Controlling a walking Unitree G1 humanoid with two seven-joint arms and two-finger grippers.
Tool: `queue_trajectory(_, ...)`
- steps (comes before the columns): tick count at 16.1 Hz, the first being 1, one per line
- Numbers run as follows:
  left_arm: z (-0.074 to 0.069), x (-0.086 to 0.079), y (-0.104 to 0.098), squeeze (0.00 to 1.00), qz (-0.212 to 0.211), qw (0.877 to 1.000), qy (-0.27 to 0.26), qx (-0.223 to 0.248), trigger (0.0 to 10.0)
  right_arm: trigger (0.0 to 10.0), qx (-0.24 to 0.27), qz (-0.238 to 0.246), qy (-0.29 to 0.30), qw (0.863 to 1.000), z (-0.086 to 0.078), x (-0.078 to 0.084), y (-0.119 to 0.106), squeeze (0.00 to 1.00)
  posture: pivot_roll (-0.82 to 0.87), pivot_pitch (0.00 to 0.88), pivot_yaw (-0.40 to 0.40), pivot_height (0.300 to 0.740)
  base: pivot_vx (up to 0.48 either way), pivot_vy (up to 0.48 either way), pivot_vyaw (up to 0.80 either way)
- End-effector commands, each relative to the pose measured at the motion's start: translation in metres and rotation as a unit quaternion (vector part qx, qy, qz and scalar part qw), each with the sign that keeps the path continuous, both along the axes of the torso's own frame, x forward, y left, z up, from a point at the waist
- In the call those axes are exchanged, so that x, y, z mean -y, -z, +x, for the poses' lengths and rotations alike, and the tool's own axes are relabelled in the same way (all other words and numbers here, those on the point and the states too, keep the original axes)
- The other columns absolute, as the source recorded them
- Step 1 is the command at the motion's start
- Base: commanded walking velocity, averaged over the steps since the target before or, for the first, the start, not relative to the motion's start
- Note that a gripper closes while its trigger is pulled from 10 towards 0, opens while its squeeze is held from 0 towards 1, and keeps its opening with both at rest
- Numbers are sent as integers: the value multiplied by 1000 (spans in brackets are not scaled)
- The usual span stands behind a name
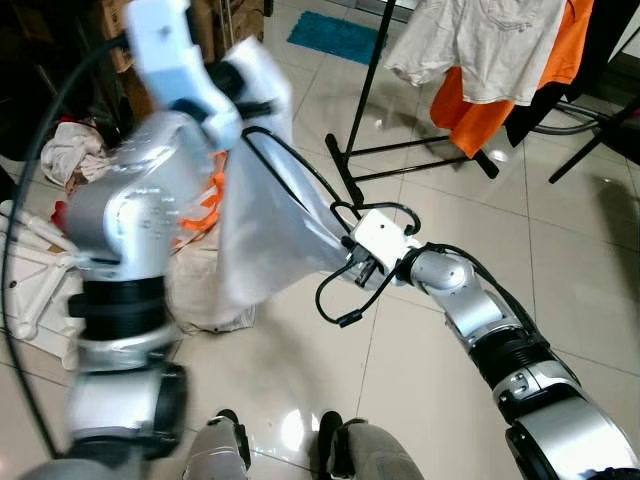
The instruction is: Hang hanger
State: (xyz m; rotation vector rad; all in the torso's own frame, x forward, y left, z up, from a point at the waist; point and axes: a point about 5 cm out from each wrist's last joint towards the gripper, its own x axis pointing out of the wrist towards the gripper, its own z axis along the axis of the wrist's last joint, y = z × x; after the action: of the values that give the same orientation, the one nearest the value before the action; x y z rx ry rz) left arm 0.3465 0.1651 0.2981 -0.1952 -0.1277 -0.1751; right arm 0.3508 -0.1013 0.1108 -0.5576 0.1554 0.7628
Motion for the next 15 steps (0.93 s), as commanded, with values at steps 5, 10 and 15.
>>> queue_trajectory(5,7,-48,22,0,41,994,-104,-17,10000,0,-18,71,-44,996,-9,4,-13,0,-45,207,-136,740,0,0,0)
queue_trajectory(10,11,-40,19,0,17,996,-88,-10,10000,0,-20,59,-48,997,-11,2,-10,0,-48,205,-137,740,0,0,0)
queue_trajectory(15,7,-30,1,0,-25,998,-60,17,10000,0,23,-28,-19,999,-5,9,-1,0,-46,206,-139,740,0,0,0)
